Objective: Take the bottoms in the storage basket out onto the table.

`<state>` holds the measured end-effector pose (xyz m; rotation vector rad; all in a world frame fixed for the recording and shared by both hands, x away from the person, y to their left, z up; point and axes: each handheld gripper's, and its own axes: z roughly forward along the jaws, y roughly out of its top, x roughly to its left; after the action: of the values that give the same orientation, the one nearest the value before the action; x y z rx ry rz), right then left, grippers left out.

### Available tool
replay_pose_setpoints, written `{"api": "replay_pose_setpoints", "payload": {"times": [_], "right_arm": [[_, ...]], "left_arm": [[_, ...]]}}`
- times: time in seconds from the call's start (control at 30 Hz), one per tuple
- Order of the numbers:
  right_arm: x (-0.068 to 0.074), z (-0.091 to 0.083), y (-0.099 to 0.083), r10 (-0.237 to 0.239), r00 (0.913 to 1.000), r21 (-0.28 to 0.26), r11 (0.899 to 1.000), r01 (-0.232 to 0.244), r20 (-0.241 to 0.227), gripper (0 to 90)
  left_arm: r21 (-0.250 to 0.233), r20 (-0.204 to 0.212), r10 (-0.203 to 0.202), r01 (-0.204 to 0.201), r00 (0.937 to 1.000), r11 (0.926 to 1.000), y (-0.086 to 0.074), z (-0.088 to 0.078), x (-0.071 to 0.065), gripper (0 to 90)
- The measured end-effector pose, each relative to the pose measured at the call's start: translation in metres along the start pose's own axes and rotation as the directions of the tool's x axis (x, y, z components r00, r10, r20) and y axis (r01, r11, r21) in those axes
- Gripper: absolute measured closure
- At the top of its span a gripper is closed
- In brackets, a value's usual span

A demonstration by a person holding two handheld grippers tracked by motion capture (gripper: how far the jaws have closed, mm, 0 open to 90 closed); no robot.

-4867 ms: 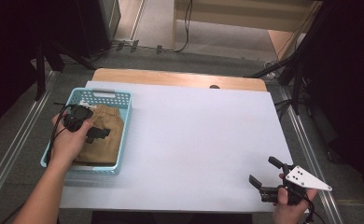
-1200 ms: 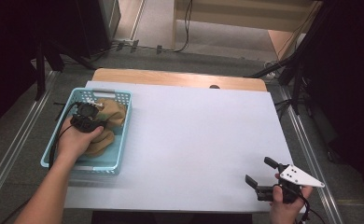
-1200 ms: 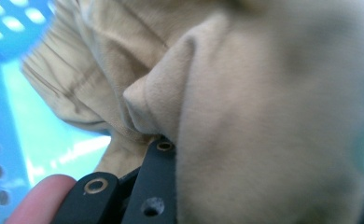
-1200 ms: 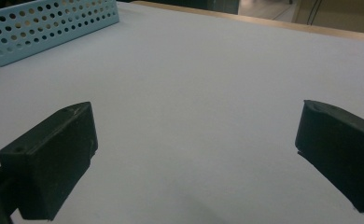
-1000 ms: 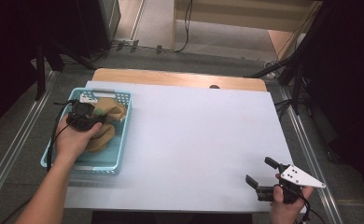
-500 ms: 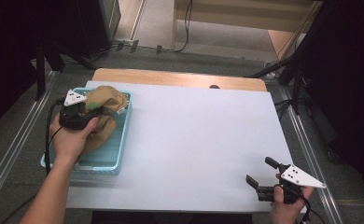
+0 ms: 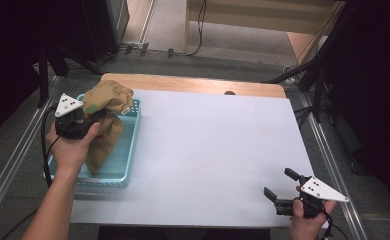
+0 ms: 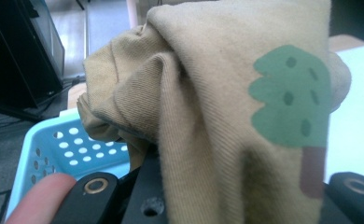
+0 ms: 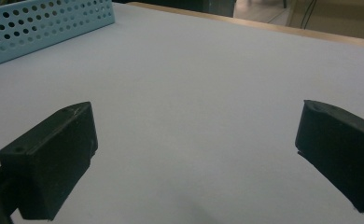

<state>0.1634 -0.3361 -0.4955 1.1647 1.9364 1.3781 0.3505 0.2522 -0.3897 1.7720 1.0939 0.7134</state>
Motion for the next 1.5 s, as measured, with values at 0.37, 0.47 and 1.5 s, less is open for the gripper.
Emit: {"api": "replay_pose_setpoints", "payload": {"times": [0.37,0.47,1.5], "right_arm": [[0.000,0.001,-0.001,0.000,1.0000,0.007,1.000,0.000,0.001,0.0],[0.000,0.001,-0.001,0.002,1.0000,0.008,1.000,-0.002,0.003,0.0],[0.002,0.004,-0.001,-0.013,0.9999,0.010,1.000,0.013,0.002,0.0]], "left_arm": [[-0.094,0.005,0.000,0.001,1.0000,0.9956,0.011,-0.014,-0.004,80.8],[-0.117,0.009,0.002,-0.001,1.0000,0.9931,0.015,-0.017,-0.006,80.8],[-0.234,0.135,0.042,-0.010,0.9899,0.9721,0.058,-0.030,-0.052,80.8]]}}
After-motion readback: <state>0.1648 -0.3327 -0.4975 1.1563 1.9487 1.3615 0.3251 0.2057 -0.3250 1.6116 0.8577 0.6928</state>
